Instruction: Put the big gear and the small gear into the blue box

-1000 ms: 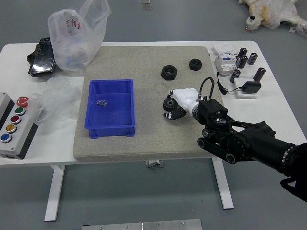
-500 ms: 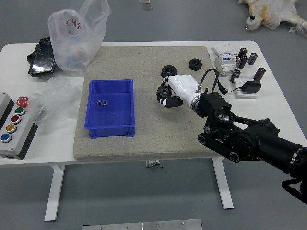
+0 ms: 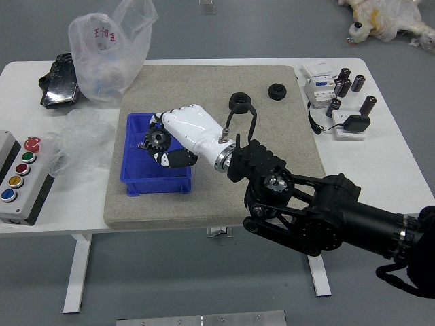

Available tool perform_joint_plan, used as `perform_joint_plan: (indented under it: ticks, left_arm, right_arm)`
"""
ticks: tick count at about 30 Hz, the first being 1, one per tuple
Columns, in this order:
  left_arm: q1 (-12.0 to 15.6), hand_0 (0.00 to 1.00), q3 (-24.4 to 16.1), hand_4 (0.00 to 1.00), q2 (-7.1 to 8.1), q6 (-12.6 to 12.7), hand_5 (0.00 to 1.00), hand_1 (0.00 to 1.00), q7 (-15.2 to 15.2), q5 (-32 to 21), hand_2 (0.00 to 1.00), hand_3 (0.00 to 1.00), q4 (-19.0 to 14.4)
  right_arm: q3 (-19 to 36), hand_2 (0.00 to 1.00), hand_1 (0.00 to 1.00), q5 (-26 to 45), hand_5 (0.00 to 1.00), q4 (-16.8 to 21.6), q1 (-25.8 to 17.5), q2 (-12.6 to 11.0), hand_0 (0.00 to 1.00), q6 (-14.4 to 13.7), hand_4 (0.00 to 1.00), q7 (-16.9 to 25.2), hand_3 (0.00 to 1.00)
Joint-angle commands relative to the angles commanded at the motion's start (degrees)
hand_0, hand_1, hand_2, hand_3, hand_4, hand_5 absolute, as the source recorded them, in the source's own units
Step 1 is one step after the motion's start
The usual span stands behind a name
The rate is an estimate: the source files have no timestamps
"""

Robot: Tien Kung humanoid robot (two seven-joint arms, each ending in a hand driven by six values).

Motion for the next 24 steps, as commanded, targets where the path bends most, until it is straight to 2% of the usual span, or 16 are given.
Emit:
perform_joint_plan:
  ticks: [3, 4, 9, 10, 16, 17, 22, 23, 24]
  left_arm:
    - [0.05, 0.714, -0.21, 0.697, 0.04, -0.07, 0.499, 0.605, 0.06, 0.28, 0.593, 0.673, -0.01]
    - [0.04, 0.714, -0.23, 0.698, 0.03, -0.09, 0.501, 0.605, 0.08, 0.31, 0.592, 0.674, -0.02]
    - [-0.02, 0.714, -0.25, 0.698, 0.01, -0.19, 0.501, 0.605, 0.07, 0.43, 0.592, 0.674, -0.02]
    - [-0.02, 0.714, -0.30, 0.698, 0.01, -0.21, 0.501, 0.605, 0.08, 0.49, 0.592, 0.674, -0.02]
    - [0.02, 0.714, -0.69, 0.698, -0.06, -0.33, 0.501, 0.605, 0.34, 0.82, 0.592, 0.674, -0.05]
    - [0.03, 0.714, -0.76, 0.700, -0.09, -0.34, 0.501, 0.604, 0.39, 0.88, 0.590, 0.673, -0.05]
    - [-0.01, 0.714, -0.75, 0.700, -0.17, -0.35, 0.501, 0.604, 0.47, 0.73, 0.590, 0.673, -0.07]
    - [-0.02, 0.714, -0.72, 0.698, -0.18, -0.35, 0.499, 0.604, 0.48, 0.69, 0.584, 0.673, -0.08]
    - [-0.02, 0.714, -0.67, 0.698, -0.19, -0.34, 0.499, 0.604, 0.47, 0.62, 0.584, 0.673, -0.08]
  right_arm:
    - [-1.11, 0.540, 0.533, -1.51, 0.002, -0.67, 0.42, 0.75, 0.334, 0.56, 0.011, -0.97, 0.492]
    - [-1.34, 0.663, 0.597, -1.64, 0.130, -1.07, 0.41, 1.00, 0.368, 0.64, 0.044, -1.15, 0.610]
    - [-1.33, 0.663, 0.597, -0.20, 0.130, -3.33, -0.03, 1.56, 0.368, 0.47, 0.044, -0.38, 0.610]
    - [-1.19, 0.915, 0.757, 0.24, 0.234, -3.74, -0.13, 1.59, 0.423, 0.28, 0.453, -0.11, 0.982]
    - [-0.35, 0.915, 0.757, 1.77, 0.234, -5.06, -0.70, 1.67, 0.423, -0.43, 0.453, 0.44, 0.982]
    - [-0.31, 0.998, 0.875, 1.94, 0.378, -5.15, -0.78, 1.67, 0.560, -0.36, 0.714, 0.33, 0.998]
    - [-0.62, 0.998, 0.875, 2.68, 0.378, -5.38, -1.05, 1.69, 0.560, 0.07, 0.714, -0.17, 0.998]
    - [-0.66, 0.998, 0.919, 2.83, 0.395, -5.36, -1.12, 1.68, 0.669, -0.02, 0.768, -0.09, 0.998]
    - [-0.64, 0.998, 0.919, 2.97, 0.395, -5.29, -1.21, 1.64, 0.669, -0.19, 0.768, 0.03, 0.998]
